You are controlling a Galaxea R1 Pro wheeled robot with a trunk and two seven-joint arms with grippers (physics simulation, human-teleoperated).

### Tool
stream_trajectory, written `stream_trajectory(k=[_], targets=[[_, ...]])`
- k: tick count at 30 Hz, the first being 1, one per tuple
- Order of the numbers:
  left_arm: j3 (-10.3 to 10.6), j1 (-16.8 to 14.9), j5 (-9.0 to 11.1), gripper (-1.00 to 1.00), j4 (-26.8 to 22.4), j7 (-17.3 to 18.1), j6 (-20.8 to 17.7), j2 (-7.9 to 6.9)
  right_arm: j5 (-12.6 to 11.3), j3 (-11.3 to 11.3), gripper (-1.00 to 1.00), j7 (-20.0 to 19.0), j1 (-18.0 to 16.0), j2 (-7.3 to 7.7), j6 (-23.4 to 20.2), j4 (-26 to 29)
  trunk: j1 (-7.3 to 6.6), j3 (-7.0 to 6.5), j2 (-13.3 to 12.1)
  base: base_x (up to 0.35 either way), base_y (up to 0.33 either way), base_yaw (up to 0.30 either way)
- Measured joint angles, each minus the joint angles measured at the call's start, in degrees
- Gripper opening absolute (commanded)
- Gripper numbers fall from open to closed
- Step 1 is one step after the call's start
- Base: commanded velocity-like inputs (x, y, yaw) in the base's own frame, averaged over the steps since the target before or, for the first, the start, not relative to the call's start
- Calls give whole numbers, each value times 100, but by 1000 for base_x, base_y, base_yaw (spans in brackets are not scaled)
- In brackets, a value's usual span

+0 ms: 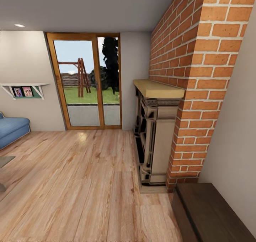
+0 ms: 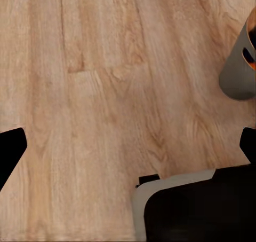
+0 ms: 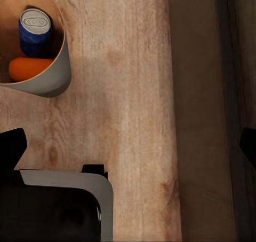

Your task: Put the three can of soda from the living room inside the tash can in the kitchen.

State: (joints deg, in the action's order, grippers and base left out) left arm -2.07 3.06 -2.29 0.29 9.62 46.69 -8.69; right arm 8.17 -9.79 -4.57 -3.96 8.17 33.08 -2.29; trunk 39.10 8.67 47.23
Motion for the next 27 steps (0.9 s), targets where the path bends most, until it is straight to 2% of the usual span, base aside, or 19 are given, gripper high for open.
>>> stream_trajectory(k=[11, 23, 27], targets=[[-3, 211, 9, 100, 29, -34, -9, 1, 0, 2, 100, 0, 0, 0, -3, 0, -242, -121, -441, 0, 0, 63], [-12, 246, 27, 100, 11, -38, 1, 5, -3, -1, 100, 0, 0, -15, -3, 9, -505, -264, -922, 0, 0, 29], [-76, 236, 66, 100, 7, -75, -23, 10, 7, -6, 100, 0, 0, -70, -12, 48, -572, -313, -1044, 0, 0, 2]])
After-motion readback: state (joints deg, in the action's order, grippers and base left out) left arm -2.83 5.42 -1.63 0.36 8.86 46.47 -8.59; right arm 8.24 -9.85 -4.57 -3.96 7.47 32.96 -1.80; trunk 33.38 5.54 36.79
